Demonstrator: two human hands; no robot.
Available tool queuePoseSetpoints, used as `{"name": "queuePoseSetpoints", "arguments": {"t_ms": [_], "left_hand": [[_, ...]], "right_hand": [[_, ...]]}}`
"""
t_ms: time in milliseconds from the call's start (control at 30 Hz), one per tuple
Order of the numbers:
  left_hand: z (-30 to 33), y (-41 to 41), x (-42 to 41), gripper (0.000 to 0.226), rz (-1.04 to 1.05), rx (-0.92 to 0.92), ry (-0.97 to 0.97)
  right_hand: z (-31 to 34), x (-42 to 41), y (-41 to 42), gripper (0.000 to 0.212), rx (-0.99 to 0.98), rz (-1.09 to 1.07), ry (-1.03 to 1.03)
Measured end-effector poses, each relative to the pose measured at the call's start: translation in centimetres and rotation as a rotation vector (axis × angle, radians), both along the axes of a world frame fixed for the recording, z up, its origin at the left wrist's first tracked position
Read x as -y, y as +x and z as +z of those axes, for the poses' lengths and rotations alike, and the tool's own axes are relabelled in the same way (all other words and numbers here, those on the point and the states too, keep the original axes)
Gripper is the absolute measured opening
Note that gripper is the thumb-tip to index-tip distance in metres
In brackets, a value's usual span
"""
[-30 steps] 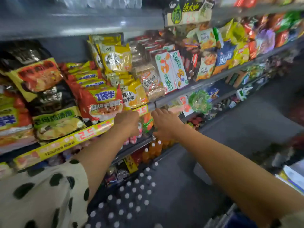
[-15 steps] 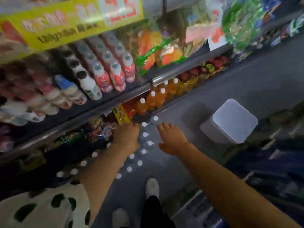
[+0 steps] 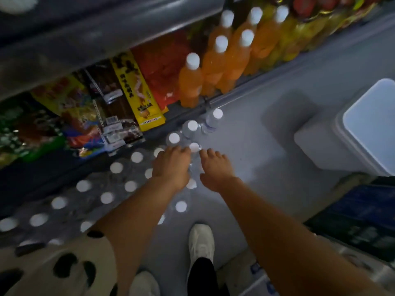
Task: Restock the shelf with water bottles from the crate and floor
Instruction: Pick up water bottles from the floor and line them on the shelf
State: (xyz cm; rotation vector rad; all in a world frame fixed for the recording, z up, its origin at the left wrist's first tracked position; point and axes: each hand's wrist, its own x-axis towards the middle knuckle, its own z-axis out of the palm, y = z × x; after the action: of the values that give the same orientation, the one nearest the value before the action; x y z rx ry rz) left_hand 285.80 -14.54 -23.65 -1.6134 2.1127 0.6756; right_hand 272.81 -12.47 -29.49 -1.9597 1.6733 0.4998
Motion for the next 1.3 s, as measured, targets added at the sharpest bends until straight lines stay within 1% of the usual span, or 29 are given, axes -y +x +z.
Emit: {"name": "queuePoseSetpoints", "arguments": {"t_ms": [100, 167, 233, 300, 367, 467, 567, 667, 800, 867, 967, 1033, 1100, 1133, 1200, 1300], "left_hand": [[-2.1, 0.1, 1.0, 0.033, 0.011, 0.0, -0.018], [-2.9, 0.2, 1.7, 0.036, 0.027, 0.005, -0.029], [-3.4, 0.4, 2.2, 0.039, 0.044, 0.006, -0.029], [-3.9, 0.8, 2.6, 0.042, 0.041, 0.017, -0.043], [-4.0, 1.3, 2.7, 0.041, 0.044, 0.025, -0.05], [-3.1, 2.0, 2.6, 0.037, 0.045, 0.015, -0.039], [-1.0, 2.5, 2.5, 0.044, 0.074, -0.019, -0.029], [2.7, 2.6, 2.3, 0.052, 0.102, -0.072, 0.002], [9.2, 2.3, 2.3, 0.056, 0.128, -0.199, 0.032], [13.3, 2.4, 2.3, 0.059, 0.144, -0.27, 0.02], [20.4, 3.0, 2.0, 0.062, 0.151, -0.345, -0.056], [25.4, 3.7, 1.6, 0.074, 0.152, -0.442, -0.071], [30.3, 4.5, 1.2, 0.087, 0.127, -0.594, -0.091], [33.0, 4.8, 0.9, 0.088, 0.115, -0.656, -0.099], [38.4, 5.5, 0.3, 0.081, 0.124, -0.755, -0.084], [45.5, 6.8, -0.6, 0.07, 0.133, -0.873, -0.058]], "right_hand": [[-2.2, 1.6, 0.6, 0.065, 0.037, -0.073, -0.059], [-3.0, 2.9, 1.3, 0.066, 0.063, -0.079, -0.088], [-3.9, 3.8, 2.0, 0.061, 0.076, -0.048, -0.081], [-4.7, 4.4, 2.4, 0.055, 0.044, 0.012, -0.078], [-5.0, 4.9, 2.4, 0.049, 0.006, 0.073, -0.085], [-3.9, 5.3, 1.7, 0.041, 0.004, 0.115, -0.065], [-0.1, 5.6, 0.6, 0.041, 0.049, 0.126, -0.064], [6.5, 6.1, -0.3, 0.045, 0.097, 0.142, -0.089], [17.7, 6.8, -1.5, 0.038, 0.147, 0.195, -0.144], [23.9, 6.8, -1.9, 0.04, 0.18, 0.207, -0.16], [34.2, 6.5, -1.8, 0.044, 0.243, 0.239, -0.211], [41.3, 6.0, -1.3, 0.041, 0.24, 0.294, -0.267], [48.5, 5.3, -0.4, 0.037, 0.247, 0.318, -0.318], [52.1, 4.8, 0.1, 0.034, 0.257, 0.31, -0.339], [58.8, 3.8, 1.1, 0.03, 0.275, 0.294, -0.403], [67.6, 2.2, 2.6, 0.03, 0.304, 0.296, -0.534]]}}
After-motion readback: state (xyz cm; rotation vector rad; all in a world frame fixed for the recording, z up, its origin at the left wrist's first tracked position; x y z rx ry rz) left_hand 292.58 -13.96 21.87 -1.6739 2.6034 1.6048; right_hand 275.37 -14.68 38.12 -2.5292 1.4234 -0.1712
